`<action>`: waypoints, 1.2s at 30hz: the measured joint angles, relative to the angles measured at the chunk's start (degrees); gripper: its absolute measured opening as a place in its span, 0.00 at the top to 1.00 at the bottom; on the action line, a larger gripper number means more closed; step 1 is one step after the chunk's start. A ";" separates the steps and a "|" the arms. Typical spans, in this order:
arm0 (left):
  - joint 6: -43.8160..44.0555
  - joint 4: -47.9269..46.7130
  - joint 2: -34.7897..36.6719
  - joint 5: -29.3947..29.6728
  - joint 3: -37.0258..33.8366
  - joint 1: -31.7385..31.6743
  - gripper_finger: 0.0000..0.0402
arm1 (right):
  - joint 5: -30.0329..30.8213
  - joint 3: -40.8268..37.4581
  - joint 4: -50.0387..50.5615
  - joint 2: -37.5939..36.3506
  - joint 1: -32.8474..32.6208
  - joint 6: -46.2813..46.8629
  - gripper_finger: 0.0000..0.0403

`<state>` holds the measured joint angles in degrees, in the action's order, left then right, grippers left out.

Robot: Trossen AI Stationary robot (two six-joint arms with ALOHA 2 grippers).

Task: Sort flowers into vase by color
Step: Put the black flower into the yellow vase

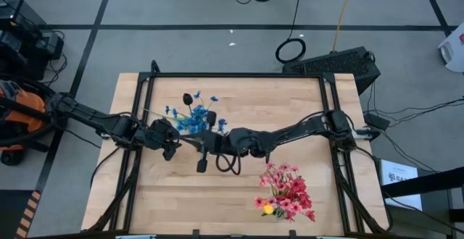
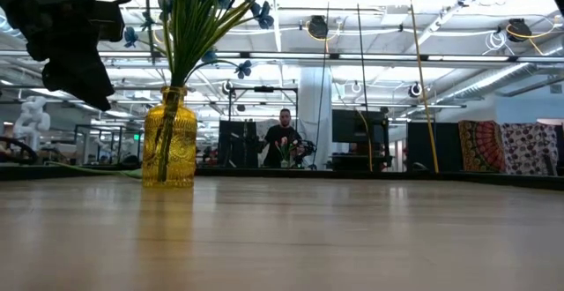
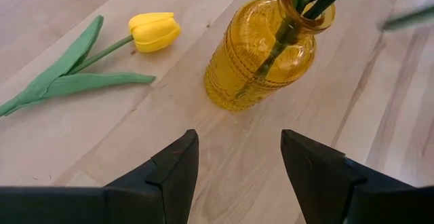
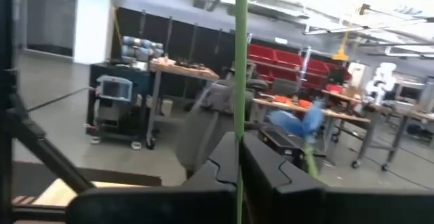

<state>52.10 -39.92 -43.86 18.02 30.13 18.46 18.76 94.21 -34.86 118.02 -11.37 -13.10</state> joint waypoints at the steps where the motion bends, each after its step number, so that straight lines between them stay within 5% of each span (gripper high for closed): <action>1: 0.00 0.00 -0.02 0.00 0.00 0.00 0.47 | 0.92 0.00 0.36 0.00 0.08 0.00 1.00; 36: -0.02 -0.02 0.00 0.64 0.00 0.00 0.47 | 3.94 -0.02 22.71 -0.08 3.02 5.16 1.00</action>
<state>52.07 -39.94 -43.86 18.66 30.13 18.46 22.70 94.19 -12.15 117.94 -8.35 -7.95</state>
